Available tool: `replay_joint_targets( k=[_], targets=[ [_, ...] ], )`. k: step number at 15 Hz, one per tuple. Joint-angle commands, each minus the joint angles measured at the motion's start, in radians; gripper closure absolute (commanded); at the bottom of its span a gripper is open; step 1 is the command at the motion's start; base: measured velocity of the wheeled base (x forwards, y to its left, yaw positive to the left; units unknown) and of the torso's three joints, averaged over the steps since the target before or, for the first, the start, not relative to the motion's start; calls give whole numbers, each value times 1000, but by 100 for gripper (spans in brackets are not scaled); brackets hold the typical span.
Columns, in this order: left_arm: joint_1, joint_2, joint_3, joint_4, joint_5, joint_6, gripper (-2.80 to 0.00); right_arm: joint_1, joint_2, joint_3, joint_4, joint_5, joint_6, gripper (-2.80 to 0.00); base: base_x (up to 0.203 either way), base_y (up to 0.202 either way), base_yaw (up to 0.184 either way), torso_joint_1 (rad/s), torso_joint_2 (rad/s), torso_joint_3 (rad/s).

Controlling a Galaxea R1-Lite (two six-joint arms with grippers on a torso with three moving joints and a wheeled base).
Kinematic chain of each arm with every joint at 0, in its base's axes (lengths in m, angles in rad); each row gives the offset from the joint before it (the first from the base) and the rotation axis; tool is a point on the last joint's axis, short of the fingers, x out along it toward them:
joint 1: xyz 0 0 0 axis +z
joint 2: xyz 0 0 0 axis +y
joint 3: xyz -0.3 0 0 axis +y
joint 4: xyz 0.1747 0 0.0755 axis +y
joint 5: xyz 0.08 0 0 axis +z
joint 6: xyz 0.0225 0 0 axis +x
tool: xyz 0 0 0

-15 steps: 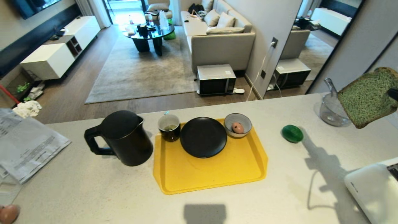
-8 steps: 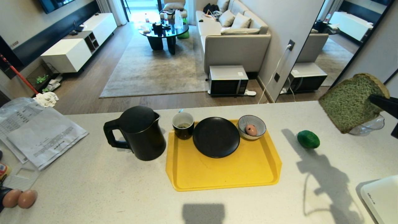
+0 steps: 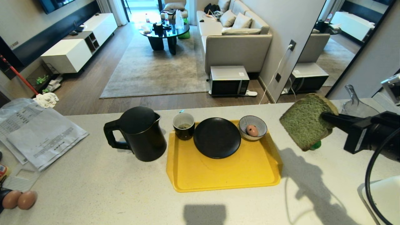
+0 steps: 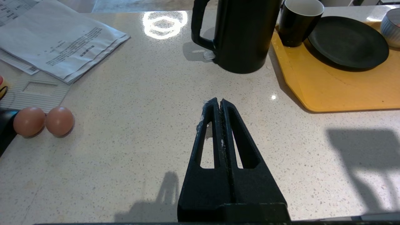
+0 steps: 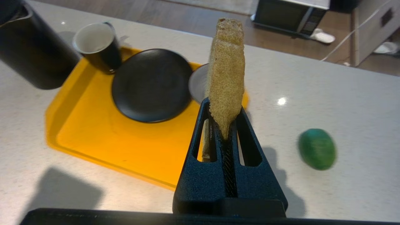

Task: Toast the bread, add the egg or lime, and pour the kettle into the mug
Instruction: Put the baked bread on a plate

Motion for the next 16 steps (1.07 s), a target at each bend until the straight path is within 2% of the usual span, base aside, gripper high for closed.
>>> replay_joint_targets(
  k=[1,3,5,10,16],
  targets=[
    [0,-2,14,0,1,-1,0,173,77,-24,-4,-123,44,0,0,0,0,0,0,0],
    [0,-2,14,0,1,-1,0,299,140,-68,-4,-254,119,0,0,0,0,0,0,0],
    [0,-2,14,0,1,-1,0,384,212,-106,-5,-343,212,0,0,0,0,0,0,0],
    [0,-2,14,0,1,-1,0,445,377,-214,-6,-418,315,0,0,0,0,0,0,0],
    [0,-2,14,0,1,-1,0,507,604,-382,-4,-620,380,0,0,0,0,0,0,0]
  ],
)
